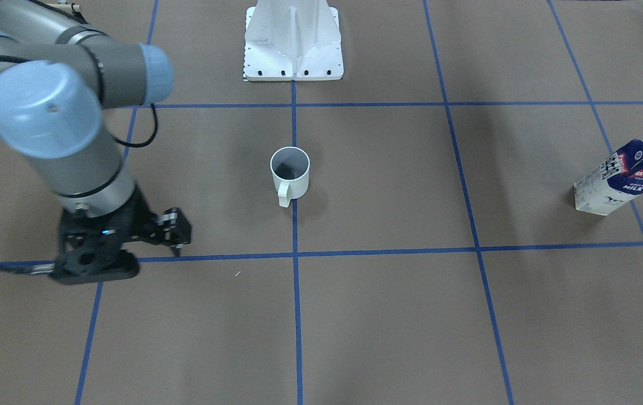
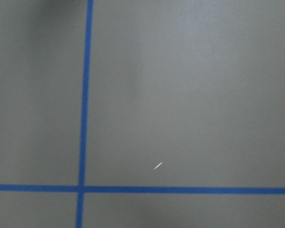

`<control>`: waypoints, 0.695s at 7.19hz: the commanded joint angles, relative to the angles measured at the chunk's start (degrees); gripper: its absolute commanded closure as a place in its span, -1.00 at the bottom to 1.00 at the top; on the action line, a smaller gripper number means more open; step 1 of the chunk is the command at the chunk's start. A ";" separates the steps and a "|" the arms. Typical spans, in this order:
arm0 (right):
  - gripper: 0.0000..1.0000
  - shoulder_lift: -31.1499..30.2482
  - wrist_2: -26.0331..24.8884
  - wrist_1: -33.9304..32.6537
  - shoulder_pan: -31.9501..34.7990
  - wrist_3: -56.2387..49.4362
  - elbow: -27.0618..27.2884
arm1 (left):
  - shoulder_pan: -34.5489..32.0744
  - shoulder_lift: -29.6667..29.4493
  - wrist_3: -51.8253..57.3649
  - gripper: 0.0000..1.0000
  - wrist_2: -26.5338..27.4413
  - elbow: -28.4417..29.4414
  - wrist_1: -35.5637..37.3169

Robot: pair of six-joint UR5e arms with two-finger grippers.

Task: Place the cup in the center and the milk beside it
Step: 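Lower the mug onto the center, open the right gripper, withdraw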

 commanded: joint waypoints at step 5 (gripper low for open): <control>-1.00 -34.18 4.92 0.18 24.37 -31.62 8.51 | 0.00 -1.53 -0.92 -1.00 -1.54 -1.69 -1.91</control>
